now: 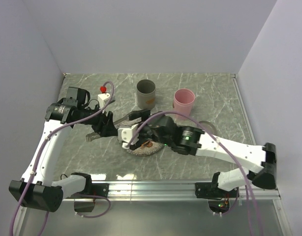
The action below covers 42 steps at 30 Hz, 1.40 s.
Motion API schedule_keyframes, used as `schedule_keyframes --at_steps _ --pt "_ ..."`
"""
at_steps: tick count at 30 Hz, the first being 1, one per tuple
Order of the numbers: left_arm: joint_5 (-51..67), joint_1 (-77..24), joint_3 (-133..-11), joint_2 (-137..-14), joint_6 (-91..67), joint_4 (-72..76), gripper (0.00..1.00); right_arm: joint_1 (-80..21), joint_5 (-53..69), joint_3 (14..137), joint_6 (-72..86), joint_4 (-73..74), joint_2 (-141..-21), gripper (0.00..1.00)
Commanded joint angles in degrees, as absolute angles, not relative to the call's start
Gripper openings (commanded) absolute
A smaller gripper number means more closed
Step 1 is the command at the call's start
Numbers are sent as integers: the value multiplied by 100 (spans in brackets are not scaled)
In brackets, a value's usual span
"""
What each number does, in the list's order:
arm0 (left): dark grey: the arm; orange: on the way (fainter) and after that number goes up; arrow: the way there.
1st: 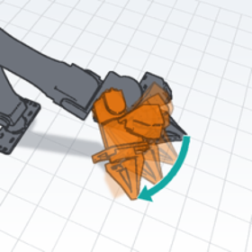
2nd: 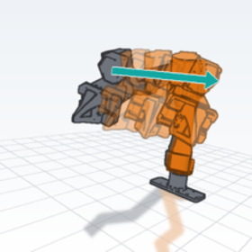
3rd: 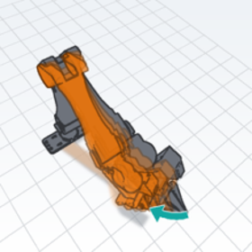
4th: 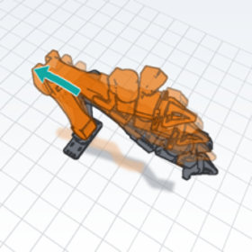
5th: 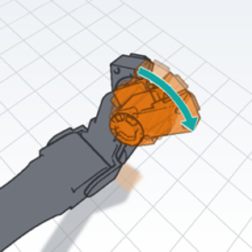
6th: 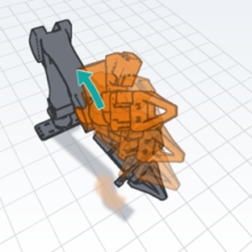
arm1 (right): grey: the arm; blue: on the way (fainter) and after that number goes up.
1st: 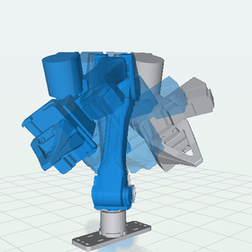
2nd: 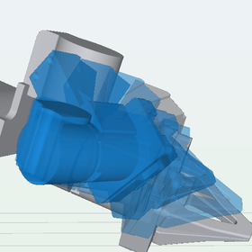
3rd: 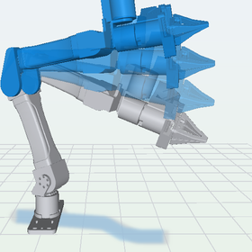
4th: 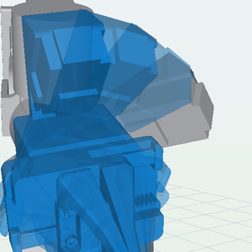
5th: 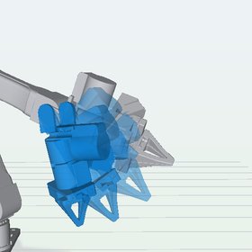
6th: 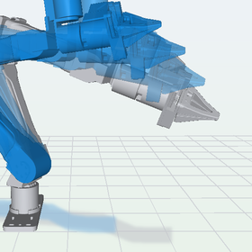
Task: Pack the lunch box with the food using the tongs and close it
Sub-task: Pick up the clamp at the center of the board, then pick up the fake food from the plate.
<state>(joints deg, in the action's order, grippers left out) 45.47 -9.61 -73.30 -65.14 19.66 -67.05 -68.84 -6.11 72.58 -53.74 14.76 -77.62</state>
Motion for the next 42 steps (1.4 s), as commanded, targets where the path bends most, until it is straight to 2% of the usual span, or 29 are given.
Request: schedule_keyframes --at_steps 1,5,9,13,23,31,42 --pt "4264 -984 -7348 -6557 1959 -6442 66 -6864 -993 7225 -4975 1528 -6989 88" --pt "3894 -993 -7242 -6627 2250 -6495 66 -6680 -1327 7102 -4345 2011 -6400 90" --pt "3648 -1055 -7111 -6662 2487 -6364 67 -5873 -1082 6935 -3614 2609 -5925 92" --pt "3402 -1213 -7075 -6846 2584 -6127 68 -4636 -591 6926 -2919 3118 -5529 93" --pt "2901 -2143 -7303 -7637 2023 -5511 67 -3157 -18 6083 -1803 3708 -4580 96" --pt "2584 -2215 -7330 -7630 2267 -5827 67 -2777 264 6021 -1643 3920 -4280 97" --pt "2188 -1688 -7005 -7277 3286 -6302 68 -2742 395 6021 -1758 3973 -4333 96"
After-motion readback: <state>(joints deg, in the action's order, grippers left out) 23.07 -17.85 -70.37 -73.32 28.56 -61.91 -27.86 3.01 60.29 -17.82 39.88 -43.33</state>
